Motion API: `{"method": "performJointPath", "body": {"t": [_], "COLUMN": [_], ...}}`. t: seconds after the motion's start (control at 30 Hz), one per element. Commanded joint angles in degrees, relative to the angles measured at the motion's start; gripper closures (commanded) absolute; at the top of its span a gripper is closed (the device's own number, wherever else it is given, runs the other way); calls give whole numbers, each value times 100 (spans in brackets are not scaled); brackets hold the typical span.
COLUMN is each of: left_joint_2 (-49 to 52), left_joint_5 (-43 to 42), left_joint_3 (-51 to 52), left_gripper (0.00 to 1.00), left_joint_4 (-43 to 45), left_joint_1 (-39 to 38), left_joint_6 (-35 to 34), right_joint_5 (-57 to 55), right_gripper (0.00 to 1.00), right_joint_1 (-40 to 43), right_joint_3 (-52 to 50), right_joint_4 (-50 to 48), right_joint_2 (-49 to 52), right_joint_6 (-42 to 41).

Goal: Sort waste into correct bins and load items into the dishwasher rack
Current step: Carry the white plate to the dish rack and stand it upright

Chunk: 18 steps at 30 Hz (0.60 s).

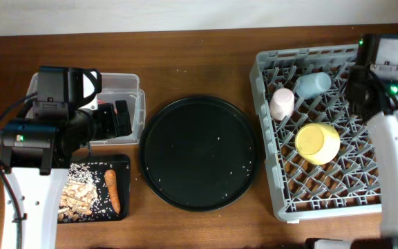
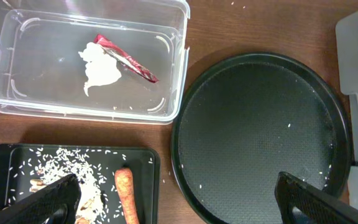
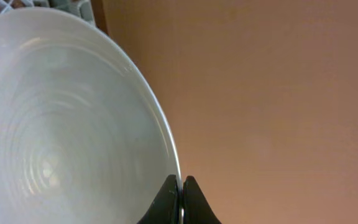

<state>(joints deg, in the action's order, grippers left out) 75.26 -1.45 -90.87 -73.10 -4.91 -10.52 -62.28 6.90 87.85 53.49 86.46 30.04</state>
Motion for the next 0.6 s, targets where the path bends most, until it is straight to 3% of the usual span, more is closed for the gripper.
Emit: {"method": "performJointPath", "body": {"t": [0.0, 0.13, 0.4, 0.47, 0.5, 0.53, 0.57], "left_joint_2": [4, 4, 2, 4, 2, 4, 4], "left_joint_5": [24, 24, 24, 24, 24, 24, 24], "left_joint_3": [-13, -13, -13, -13, -13, -13, -13], "left_gripper": [1, 1, 1, 1, 1, 1, 1], "left_joint_4": [-7, -7, -7, -9, -7, -7, -7], "left_joint_1": [20, 20, 20, 20, 20, 20, 20], "left_joint_6": [-72, -72, -72, -72, -72, -72, -72], "right_joint_5": [-109, 109, 1670, 1690, 1687, 1687, 1685], "right_gripper": [96, 96, 95, 80, 63, 36, 20], "right_joint_1": [149, 11, -94, -94, -94, -94, -94], "right_joint_3": [44, 44, 44, 44, 44, 44, 44], "right_joint_4": [-59, -20, 90, 94, 94, 103, 120], "right_joint_2": [538, 1032, 1047, 1047, 1047, 1047, 1047], "right_joint_6": [-22, -24, -26, -26, -26, -26, -26]}}
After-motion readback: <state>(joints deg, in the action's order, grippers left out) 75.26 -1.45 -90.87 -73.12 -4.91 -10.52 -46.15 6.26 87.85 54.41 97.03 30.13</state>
